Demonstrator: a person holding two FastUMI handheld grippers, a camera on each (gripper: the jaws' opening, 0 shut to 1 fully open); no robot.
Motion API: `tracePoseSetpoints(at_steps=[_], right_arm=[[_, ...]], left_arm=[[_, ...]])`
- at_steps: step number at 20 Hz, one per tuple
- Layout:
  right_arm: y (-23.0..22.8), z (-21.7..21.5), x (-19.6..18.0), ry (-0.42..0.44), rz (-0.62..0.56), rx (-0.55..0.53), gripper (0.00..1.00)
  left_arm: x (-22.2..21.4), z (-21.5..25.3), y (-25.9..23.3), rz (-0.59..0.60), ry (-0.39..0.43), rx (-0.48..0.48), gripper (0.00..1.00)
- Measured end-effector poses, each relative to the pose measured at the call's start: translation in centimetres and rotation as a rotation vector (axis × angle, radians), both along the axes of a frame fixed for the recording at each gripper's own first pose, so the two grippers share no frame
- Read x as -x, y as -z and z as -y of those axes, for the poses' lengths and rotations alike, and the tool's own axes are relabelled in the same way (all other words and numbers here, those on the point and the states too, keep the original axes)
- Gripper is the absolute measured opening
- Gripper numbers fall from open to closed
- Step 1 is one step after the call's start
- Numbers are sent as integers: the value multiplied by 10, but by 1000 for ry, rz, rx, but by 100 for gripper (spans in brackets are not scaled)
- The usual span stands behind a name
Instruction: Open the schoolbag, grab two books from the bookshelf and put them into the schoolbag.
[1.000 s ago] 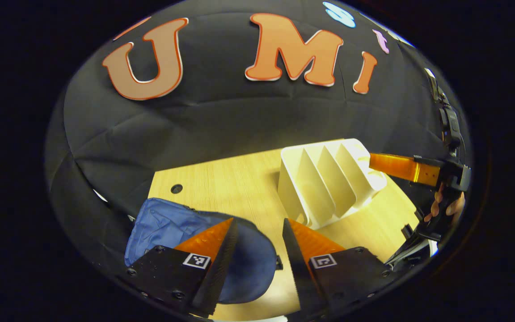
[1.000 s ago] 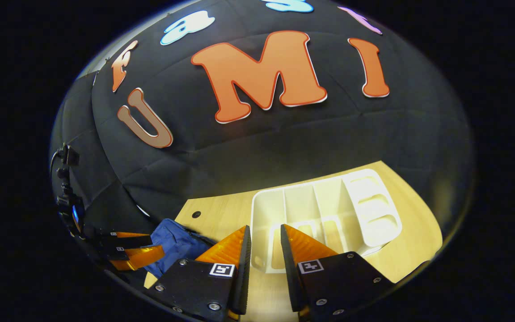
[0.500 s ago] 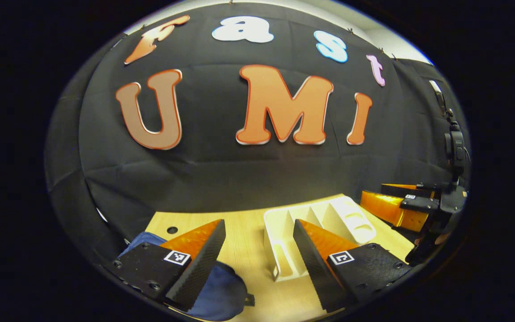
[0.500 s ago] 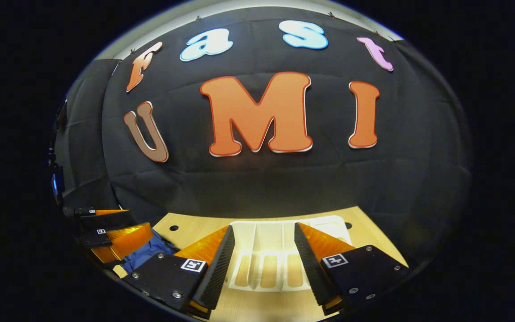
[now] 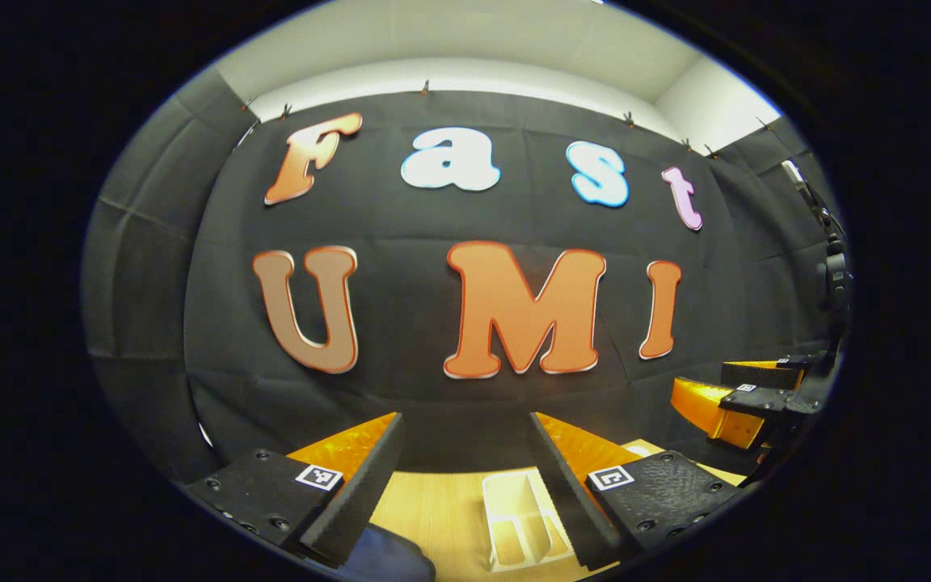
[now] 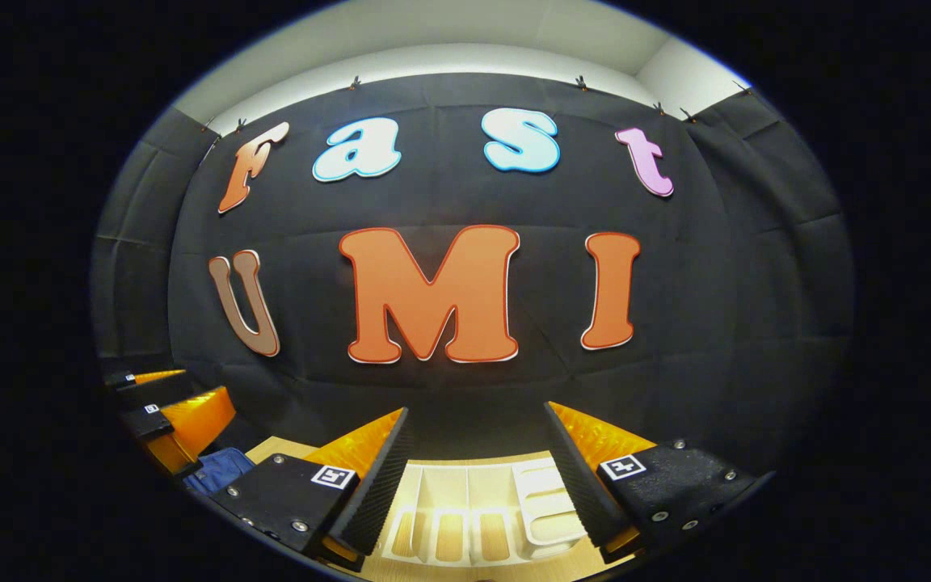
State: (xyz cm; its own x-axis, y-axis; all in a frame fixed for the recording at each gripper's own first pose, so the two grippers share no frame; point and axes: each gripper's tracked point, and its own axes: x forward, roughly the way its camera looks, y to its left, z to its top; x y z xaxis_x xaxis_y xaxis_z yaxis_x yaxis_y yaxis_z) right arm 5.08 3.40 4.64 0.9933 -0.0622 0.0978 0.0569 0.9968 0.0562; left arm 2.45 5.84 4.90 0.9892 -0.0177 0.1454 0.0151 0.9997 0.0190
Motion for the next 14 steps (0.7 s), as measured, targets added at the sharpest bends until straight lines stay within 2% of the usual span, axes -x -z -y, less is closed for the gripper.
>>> tracePoseSetpoints(at_steps=[6, 14], right_arm=[[-10, 5, 10, 30, 40, 4, 94], [21, 2, 19, 29, -25, 24, 94]], left_arm=[[-2, 1, -12, 34, -35, 19, 94], [-1, 7, -4, 17, -28, 10, 94]])
